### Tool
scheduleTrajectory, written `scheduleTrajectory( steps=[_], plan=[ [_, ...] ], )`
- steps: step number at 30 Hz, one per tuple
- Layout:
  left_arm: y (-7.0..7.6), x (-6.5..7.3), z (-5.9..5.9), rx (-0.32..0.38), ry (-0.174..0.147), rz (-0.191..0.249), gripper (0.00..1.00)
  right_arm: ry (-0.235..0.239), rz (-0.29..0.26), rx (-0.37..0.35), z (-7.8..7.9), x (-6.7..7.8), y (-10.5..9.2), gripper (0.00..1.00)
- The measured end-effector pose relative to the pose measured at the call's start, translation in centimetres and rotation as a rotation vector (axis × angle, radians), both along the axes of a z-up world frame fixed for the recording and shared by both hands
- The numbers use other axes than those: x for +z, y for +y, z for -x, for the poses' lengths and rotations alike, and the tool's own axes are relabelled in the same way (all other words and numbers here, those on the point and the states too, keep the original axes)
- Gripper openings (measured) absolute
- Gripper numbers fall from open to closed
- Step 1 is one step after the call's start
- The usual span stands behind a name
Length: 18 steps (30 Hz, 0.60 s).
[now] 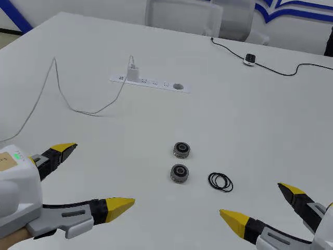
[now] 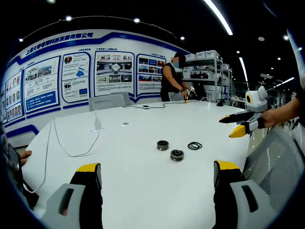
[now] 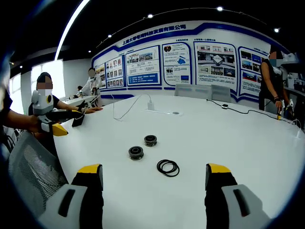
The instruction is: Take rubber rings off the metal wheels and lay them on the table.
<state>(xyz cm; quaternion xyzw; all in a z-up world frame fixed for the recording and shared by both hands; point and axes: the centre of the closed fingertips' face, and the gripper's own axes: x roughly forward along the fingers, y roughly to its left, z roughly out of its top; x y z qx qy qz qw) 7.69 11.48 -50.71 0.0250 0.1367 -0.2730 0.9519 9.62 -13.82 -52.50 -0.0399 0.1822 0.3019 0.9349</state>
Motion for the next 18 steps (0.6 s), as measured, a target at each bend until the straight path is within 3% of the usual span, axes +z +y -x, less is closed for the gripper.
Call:
scheduleTrajectory(
  steps=[10,18],
  plan=[
    [-0.03,-0.44,0.06,0.008,0.023,0.020,1.00,0.011,-0.046,-0.028,-0.12,0.16,-0.42,0.89],
    [0.30,-0.56,0.04,0.024,0.031,0.035,1.00,0.022,-0.040,-0.016,0.07,-0.09,-0.12,0.89]
  ],
)
